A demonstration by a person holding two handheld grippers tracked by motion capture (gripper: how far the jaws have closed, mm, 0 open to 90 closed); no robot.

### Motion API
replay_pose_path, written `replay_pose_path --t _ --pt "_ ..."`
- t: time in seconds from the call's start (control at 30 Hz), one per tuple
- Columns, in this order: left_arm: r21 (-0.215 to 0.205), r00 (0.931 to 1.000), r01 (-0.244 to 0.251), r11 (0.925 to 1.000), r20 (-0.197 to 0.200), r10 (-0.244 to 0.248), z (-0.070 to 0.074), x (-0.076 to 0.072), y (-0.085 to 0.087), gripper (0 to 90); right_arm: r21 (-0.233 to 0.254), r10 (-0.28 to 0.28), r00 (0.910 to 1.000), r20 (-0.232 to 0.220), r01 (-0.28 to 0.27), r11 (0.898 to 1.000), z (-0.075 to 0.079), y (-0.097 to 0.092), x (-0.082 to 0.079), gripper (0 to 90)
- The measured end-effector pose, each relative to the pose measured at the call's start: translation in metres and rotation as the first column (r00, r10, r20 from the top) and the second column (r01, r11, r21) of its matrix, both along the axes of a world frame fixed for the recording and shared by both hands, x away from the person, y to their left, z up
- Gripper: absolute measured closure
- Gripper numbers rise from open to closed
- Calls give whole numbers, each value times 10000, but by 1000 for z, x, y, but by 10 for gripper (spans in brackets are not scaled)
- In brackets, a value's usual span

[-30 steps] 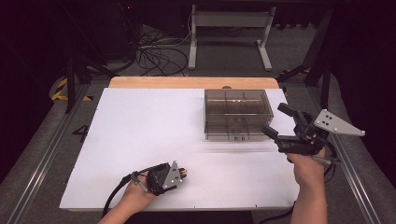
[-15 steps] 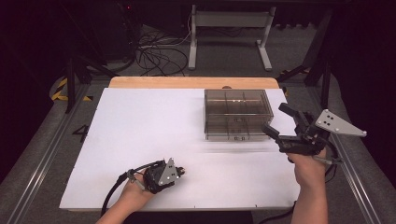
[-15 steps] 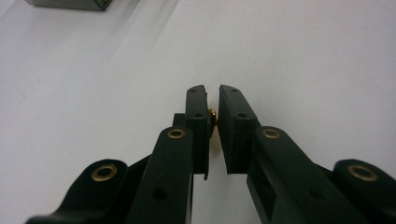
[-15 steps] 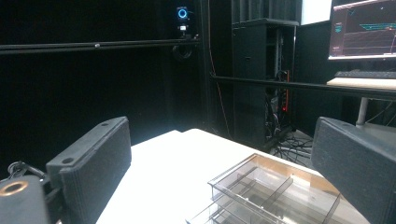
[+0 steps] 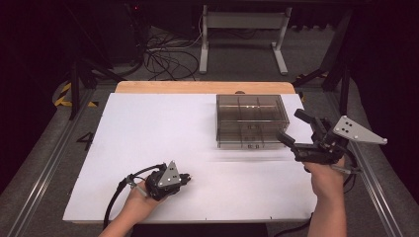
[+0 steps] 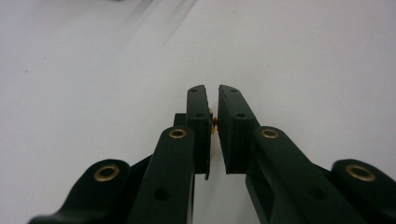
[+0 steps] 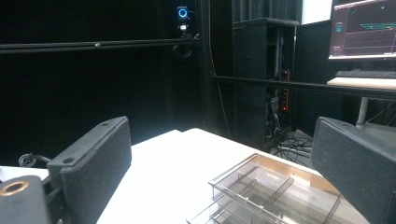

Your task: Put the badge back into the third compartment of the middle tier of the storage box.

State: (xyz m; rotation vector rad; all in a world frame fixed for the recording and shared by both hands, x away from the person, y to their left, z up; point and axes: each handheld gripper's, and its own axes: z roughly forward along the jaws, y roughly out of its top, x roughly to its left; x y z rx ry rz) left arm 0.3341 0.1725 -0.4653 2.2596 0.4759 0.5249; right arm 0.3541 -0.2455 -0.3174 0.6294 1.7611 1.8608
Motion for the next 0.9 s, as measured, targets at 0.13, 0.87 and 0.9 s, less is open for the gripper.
replay_pose_path --t 0.13,0.87,0.9 --pt "-111 10000 89 9999 -15 -89 3 -1 -1 874 -10 9 10000 4 -9 10000 0 0 0 59" --pt "-205 9987 436 9988 265 -430 18 -8 -13 881 -13 43 10000 -1 -43 10000 0 1 1 59" --pt "-223 9985 467 9987 299 -460 19 -8 -14 881 -2 51 10000 -5 -51 10000 0 1 0 59"
